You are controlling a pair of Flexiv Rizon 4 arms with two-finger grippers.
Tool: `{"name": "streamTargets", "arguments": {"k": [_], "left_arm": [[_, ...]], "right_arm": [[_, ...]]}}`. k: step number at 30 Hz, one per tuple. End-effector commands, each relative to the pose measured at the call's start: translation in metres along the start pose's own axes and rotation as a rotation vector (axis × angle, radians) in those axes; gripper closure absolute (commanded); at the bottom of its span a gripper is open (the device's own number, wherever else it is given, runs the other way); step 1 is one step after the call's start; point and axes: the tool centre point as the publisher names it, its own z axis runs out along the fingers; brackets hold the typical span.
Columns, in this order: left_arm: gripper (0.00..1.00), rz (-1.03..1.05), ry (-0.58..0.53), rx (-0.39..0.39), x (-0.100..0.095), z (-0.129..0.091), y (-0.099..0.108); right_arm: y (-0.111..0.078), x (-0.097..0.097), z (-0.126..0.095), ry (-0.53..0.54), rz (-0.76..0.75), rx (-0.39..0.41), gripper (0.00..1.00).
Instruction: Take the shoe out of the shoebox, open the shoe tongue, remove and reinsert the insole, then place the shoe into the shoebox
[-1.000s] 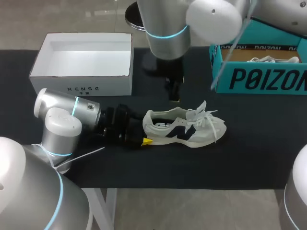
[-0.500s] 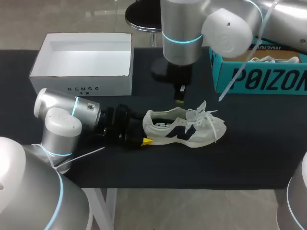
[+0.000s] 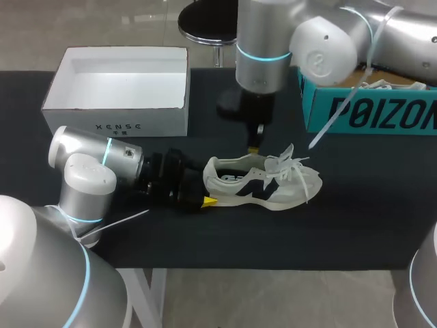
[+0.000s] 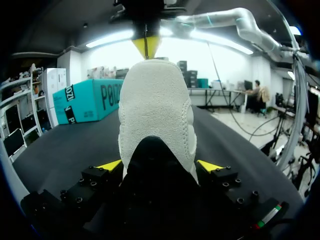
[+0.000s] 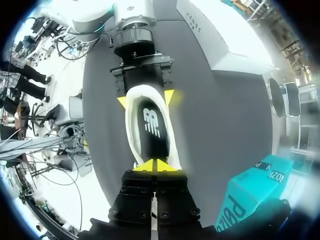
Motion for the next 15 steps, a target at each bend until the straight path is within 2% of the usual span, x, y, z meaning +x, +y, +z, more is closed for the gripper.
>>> {"name": "streamTargets", "arguments": {"k": [1, 9, 15], "left_arm": [[1.00, 0.000, 0.000, -0.003, 0.001, 0.001, 0.002], [1.00, 0.000, 0.000, -0.003, 0.001, 0.001, 0.002], [1.00, 0.000, 0.000, -0.003, 0.001, 0.001, 0.002]], "right_arm": [[0.006, 0.001, 0.012, 0.025, -0.009, 0.004, 1.00], [-0.001, 0.006, 0.031, 0.075, -0.011, 0.008, 1.00], [-0.007, 0.004, 0.043, 0.100, -0.008, 0.013, 1.00]]}}
